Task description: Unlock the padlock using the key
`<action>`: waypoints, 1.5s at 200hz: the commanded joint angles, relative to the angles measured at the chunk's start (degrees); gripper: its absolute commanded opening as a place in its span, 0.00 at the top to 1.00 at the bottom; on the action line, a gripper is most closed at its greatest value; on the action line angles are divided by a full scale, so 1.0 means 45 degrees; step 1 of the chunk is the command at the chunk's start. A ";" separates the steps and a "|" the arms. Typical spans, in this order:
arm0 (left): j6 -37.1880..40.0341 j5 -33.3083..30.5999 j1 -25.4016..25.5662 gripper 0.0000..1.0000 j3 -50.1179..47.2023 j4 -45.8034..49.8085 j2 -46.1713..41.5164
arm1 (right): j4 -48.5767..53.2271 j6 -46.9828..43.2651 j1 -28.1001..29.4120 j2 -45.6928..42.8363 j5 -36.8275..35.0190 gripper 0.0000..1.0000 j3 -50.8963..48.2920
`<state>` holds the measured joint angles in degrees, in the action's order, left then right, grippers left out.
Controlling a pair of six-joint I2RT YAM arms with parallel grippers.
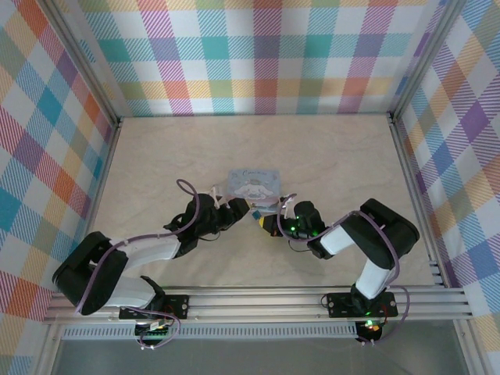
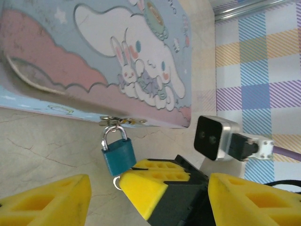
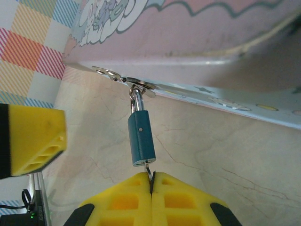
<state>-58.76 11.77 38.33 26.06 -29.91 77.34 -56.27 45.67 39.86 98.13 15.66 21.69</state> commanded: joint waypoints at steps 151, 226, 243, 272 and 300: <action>-0.0979 0.0290 0.0597 0.46 0.0416 -0.2314 0.2918 | 0.0982 0.0495 0.0301 -0.0629 0.0211 1.00 0.0763; -0.1409 0.0168 0.0660 0.54 0.0731 -0.3138 0.3968 | 0.1118 0.0476 0.0324 -0.0696 0.0192 1.00 0.0779; -0.1547 0.0158 0.0669 0.55 0.0751 -0.3245 0.4138 | 0.1104 0.0502 0.0333 -0.0712 0.0191 1.00 0.0776; -0.1629 0.0138 0.0676 0.56 0.0751 -0.3368 0.4331 | 0.1117 0.0583 0.0337 -0.0768 0.0211 1.00 0.0769; -0.1644 0.0157 0.0692 0.59 0.0807 -0.3412 0.4451 | 0.1114 0.0801 0.0347 -0.0791 0.0231 1.00 0.0825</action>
<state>-64.99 12.38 40.82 28.86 -44.07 96.07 -50.06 47.86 40.88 96.77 15.64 23.81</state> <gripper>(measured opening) 0.414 0.051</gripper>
